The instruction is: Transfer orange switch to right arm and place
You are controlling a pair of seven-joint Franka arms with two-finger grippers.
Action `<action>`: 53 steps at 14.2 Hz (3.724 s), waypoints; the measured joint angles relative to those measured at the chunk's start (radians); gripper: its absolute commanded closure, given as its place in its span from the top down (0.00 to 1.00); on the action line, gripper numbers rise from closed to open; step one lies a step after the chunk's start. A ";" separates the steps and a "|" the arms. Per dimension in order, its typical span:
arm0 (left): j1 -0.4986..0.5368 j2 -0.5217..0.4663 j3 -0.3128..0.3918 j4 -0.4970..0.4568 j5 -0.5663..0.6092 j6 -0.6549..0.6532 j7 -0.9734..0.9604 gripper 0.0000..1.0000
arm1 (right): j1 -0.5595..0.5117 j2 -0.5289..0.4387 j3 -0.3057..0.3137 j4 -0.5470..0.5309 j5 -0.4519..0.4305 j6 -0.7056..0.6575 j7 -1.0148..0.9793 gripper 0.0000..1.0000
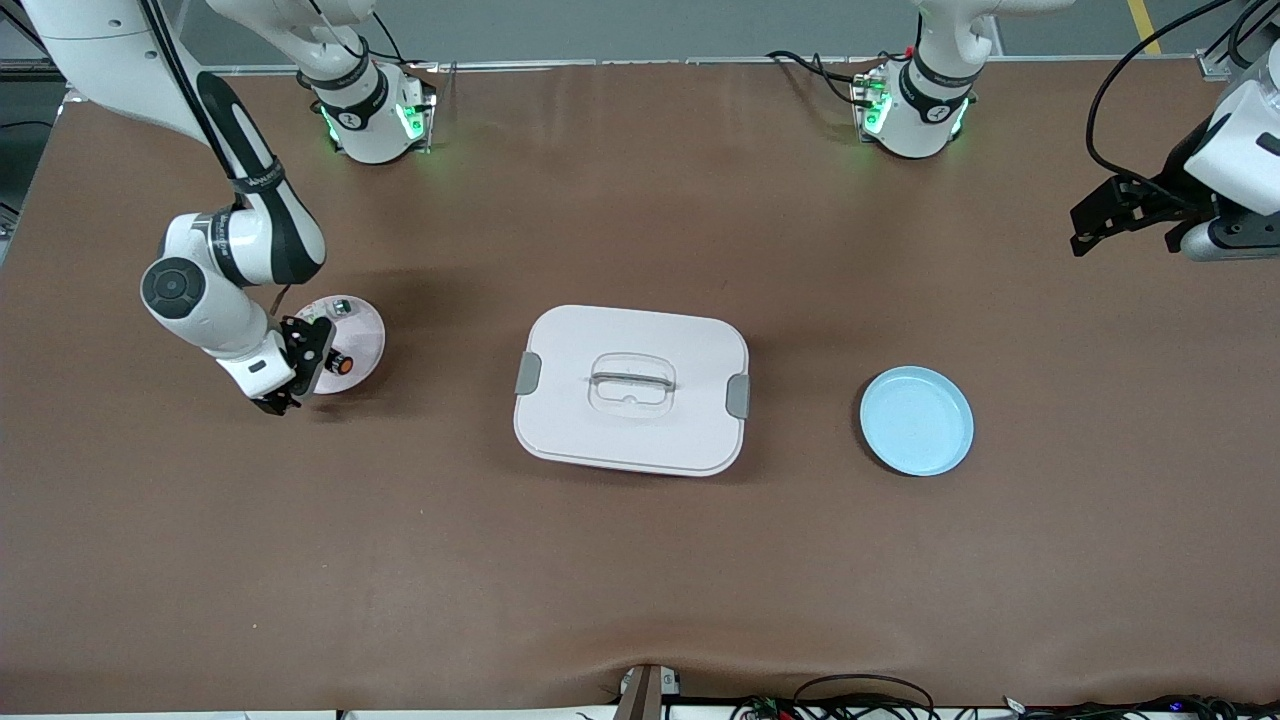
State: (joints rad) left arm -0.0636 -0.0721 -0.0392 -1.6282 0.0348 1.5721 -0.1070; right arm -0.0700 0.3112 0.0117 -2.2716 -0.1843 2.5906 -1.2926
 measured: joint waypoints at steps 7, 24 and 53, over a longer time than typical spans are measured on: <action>-0.005 0.000 0.000 0.000 0.000 0.001 0.000 1.00 | -0.013 0.000 -0.004 0.050 0.002 -0.087 0.009 1.00; -0.013 0.000 -0.006 0.000 -0.006 0.001 0.000 1.00 | -0.014 -0.022 -0.005 0.048 0.001 -0.107 1.253 1.00; -0.006 0.002 -0.001 0.005 -0.042 0.005 0.000 1.00 | -0.014 -0.209 0.014 0.630 0.134 -0.844 1.365 1.00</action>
State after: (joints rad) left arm -0.0691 -0.0700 -0.0401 -1.6232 -0.0075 1.5766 -0.1069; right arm -0.0844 0.1021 0.0254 -1.6413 -0.0506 1.7461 0.0723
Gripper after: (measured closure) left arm 0.000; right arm 0.000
